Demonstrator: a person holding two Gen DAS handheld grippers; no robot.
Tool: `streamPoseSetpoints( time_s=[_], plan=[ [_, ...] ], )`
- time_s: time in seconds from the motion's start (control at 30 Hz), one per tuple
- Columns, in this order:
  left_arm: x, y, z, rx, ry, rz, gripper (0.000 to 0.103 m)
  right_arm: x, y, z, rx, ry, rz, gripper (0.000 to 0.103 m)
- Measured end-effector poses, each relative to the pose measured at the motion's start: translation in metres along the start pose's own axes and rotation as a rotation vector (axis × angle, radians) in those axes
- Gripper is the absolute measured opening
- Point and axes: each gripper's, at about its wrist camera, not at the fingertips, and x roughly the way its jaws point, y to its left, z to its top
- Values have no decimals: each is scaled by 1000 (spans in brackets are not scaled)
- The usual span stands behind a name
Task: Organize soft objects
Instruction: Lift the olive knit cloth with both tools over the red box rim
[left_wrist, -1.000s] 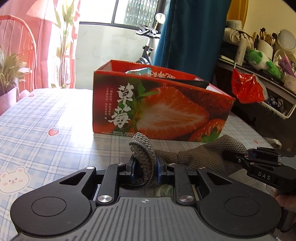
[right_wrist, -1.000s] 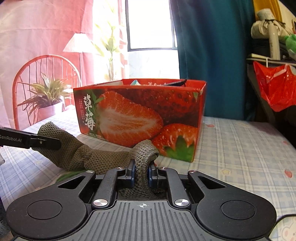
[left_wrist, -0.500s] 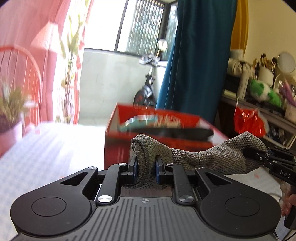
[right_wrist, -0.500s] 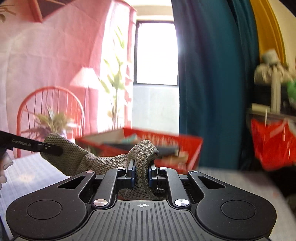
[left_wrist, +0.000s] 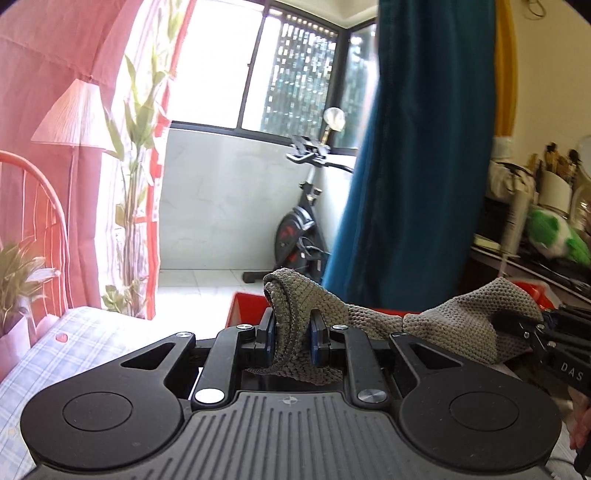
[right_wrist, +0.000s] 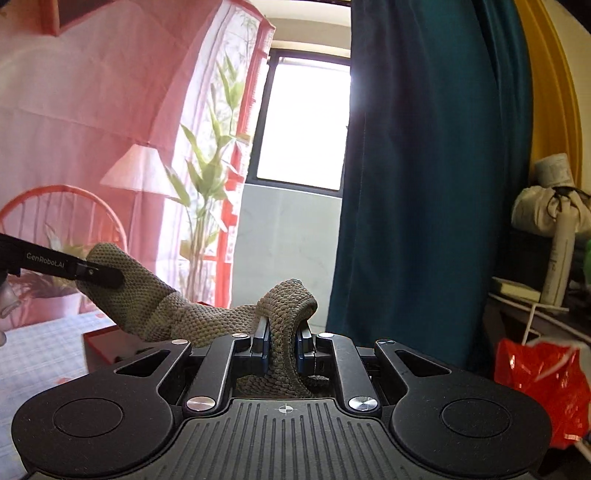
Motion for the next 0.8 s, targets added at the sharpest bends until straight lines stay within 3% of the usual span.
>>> streamPoseSetpoints(
  time_s=[0.3, 0.57, 0.8],
  plan=[
    [49, -8, 7, 53, 51, 61, 19, 67, -4, 0, 10, 89, -74, 12],
    [82, 1, -15, 25, 244, 43, 19, 96, -3, -25, 27, 196, -82, 12],
    [85, 0, -17, 60, 298, 28, 19, 103, -5, -38, 91, 272, -71, 12]
  ],
)
